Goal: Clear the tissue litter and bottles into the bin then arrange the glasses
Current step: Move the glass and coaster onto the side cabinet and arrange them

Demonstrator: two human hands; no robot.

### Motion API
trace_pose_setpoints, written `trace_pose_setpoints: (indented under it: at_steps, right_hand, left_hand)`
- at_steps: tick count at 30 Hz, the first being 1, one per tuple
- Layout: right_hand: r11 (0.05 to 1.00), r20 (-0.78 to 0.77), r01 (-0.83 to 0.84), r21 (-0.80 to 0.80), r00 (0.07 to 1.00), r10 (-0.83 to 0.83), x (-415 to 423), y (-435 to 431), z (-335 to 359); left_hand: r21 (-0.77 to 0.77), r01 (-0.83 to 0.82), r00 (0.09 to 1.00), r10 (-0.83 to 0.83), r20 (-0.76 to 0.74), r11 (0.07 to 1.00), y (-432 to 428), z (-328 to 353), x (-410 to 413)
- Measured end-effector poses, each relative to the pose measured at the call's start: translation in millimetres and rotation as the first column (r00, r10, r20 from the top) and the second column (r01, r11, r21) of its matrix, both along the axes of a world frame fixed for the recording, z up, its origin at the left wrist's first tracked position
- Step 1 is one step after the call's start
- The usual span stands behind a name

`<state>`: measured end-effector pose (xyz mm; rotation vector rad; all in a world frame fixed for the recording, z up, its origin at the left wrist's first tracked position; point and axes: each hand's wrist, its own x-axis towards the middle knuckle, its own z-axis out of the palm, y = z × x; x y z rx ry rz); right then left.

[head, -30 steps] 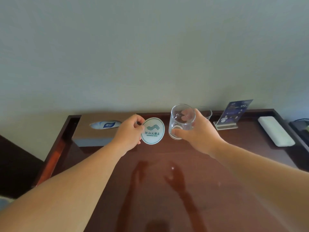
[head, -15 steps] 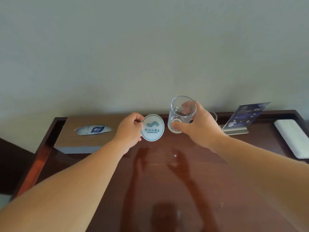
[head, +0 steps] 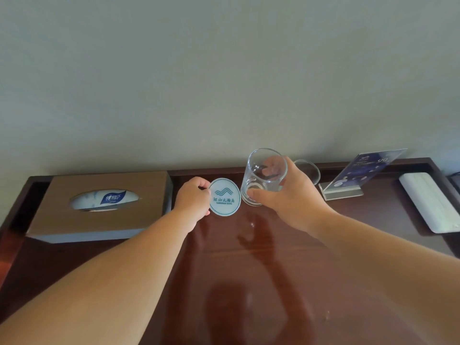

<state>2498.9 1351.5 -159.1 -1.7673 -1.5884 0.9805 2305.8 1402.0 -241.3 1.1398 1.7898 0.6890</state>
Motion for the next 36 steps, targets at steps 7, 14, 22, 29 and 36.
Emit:
trace_pose_setpoints:
  at_steps: [7, 14, 22, 29, 36]
  right_hand:
    - [1.000, -0.018, 0.006, -0.013, 1.000, -0.006, -3, 5, -7]
    - [1.000, -0.034, 0.015, -0.021, 0.999, -0.016, -5, 10, -12]
    - [1.000, -0.010, -0.016, -0.025, 1.000, 0.016, -19, 22, -22]
    - [0.997, 0.008, -0.061, -0.055, 0.998, 0.061, -40, 35, -41]
    - [0.992, 0.036, -0.088, -0.093, 0.995, 0.091, -47, 40, -52]
  left_hand:
    - [-0.030, -0.054, 0.999, 0.054, -0.009, 0.998, 8, -11, 1]
    - [-0.050, -0.062, 0.997, 0.060, -0.045, 0.997, 11, -18, 5]
    - [0.023, 0.007, 0.991, -0.004, -0.133, 1.000, 11, -10, -3]
    - [0.051, 0.026, 0.994, -0.020, -0.109, 0.998, 7, -2, -13]
    - [0.014, 0.048, 0.993, -0.046, -0.110, 0.999, -2, -10, -19]
